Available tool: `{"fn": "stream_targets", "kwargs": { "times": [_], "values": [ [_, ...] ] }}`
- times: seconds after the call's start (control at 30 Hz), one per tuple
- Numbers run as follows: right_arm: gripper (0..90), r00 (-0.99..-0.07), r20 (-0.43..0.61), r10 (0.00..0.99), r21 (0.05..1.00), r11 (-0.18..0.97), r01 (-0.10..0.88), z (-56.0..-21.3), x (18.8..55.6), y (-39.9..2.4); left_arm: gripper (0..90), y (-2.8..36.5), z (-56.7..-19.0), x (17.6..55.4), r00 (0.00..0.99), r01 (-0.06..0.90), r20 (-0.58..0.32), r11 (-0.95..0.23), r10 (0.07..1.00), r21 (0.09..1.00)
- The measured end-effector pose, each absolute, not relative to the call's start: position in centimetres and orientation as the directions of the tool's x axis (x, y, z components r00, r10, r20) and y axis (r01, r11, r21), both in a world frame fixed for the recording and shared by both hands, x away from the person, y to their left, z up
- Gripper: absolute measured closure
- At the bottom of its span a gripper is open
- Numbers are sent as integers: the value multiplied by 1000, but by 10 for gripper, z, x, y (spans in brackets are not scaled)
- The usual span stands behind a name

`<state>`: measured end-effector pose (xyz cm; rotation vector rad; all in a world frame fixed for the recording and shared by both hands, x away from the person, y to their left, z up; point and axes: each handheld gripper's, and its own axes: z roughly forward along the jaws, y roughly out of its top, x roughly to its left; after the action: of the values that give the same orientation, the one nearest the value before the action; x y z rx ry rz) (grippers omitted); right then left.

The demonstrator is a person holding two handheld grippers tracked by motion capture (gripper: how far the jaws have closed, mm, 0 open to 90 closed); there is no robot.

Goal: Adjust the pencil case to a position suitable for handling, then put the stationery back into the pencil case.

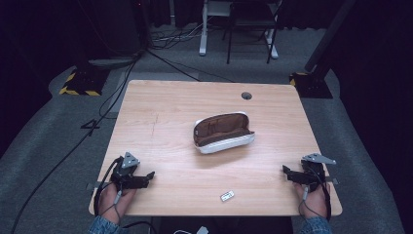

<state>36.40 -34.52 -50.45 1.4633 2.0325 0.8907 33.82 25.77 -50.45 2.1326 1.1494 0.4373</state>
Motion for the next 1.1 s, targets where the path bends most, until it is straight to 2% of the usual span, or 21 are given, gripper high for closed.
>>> {"fn": "stream_targets", "kwargs": {
  "times": [0.23, 0.33, 0.5, 0.83, 1.1],
  "values": [
    [200, -291, -5, 957, 743, 198, 639, -504, 360, -343, 175, 258, -505, 338, 556, 605, -18, -390, 831, 694],
    [282, -291, -6, 957, 735, 201, 648, -502, 359, -344, 175, 257, -505, 338, 556, 605, -19, -389, 831, 694],
    [342, -276, 19, 961, 718, 179, 673, -497, 357, -345, 174, 258, -504, 338, 559, 608, -22, -391, 829, 691],
    [351, -359, 51, 932, 763, 195, 617, -466, 335, -333, 174, 258, -505, 337, 559, 608, -24, -391, 829, 691],
    [376, -443, 61, 894, 787, 230, 573, -444, 311, -303, 173, 258, -505, 337, 562, 607, -25, -391, 827, 692]
  ]
}}
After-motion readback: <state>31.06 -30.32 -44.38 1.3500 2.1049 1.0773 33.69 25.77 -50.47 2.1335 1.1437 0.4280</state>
